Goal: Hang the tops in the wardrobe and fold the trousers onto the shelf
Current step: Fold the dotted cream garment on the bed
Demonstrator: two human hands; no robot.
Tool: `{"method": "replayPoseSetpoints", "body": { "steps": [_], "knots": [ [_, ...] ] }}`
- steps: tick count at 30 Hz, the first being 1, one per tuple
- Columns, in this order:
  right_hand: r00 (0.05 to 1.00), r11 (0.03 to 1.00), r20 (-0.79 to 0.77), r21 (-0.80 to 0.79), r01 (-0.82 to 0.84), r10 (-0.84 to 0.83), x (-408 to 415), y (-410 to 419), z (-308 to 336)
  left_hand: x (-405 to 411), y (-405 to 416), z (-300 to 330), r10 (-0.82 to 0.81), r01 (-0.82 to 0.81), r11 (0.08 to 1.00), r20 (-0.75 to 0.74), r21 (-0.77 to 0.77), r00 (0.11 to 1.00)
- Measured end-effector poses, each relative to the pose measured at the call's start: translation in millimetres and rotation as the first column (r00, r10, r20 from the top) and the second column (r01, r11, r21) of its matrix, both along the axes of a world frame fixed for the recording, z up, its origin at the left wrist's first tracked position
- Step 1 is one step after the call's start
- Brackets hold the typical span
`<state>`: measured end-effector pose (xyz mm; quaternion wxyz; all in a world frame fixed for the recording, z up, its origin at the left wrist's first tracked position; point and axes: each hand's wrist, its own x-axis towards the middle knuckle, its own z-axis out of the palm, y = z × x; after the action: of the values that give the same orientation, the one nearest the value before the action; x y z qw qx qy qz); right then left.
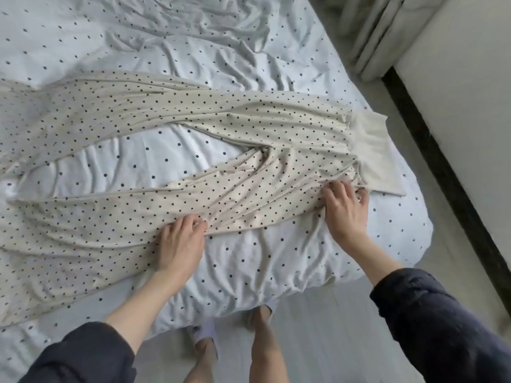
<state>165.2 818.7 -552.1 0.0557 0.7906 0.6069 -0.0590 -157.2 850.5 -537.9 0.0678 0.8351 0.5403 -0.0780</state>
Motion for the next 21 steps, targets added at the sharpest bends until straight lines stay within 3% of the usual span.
{"method": "replayPoseSetpoints", "body": {
  "steps": [5, 9, 13, 17, 21],
  "knots": [
    [0.999, 0.995, -0.035, 0.095, -0.022, 0.025, 13.1, -18.2, 19.5, -5.6, -17.1, 14.1, -0.012, 0.012, 1.000, 0.118, 0.001, 0.993],
    [0.997, 0.995, -0.062, 0.094, -0.034, 0.040, 25.8, -38.4, 36.1, -2.1, -30.4, 28.5, -0.010, 0.038, 0.985, 0.167, -0.169, 0.986],
    [0.997, 0.999, -0.062, -0.016, -0.046, 0.045, 27.2, -60.0, 43.7, -1.2, -39.5, 31.6, 0.040, 0.001, 0.905, 0.089, -0.425, 0.995],
    [0.999, 0.982, -0.029, -0.189, 0.022, -0.028, 17.2, -80.4, 44.9, -3.6, -48.5, 37.8, -0.004, 0.017, 0.882, 0.029, -0.470, 1.000],
    [0.997, 0.952, -0.027, -0.300, 0.060, -0.072, 6.8, -95.6, 52.3, -14.3, -58.0, 56.0, -0.014, 0.039, 0.892, 0.060, -0.451, 0.998]
  ]
}}
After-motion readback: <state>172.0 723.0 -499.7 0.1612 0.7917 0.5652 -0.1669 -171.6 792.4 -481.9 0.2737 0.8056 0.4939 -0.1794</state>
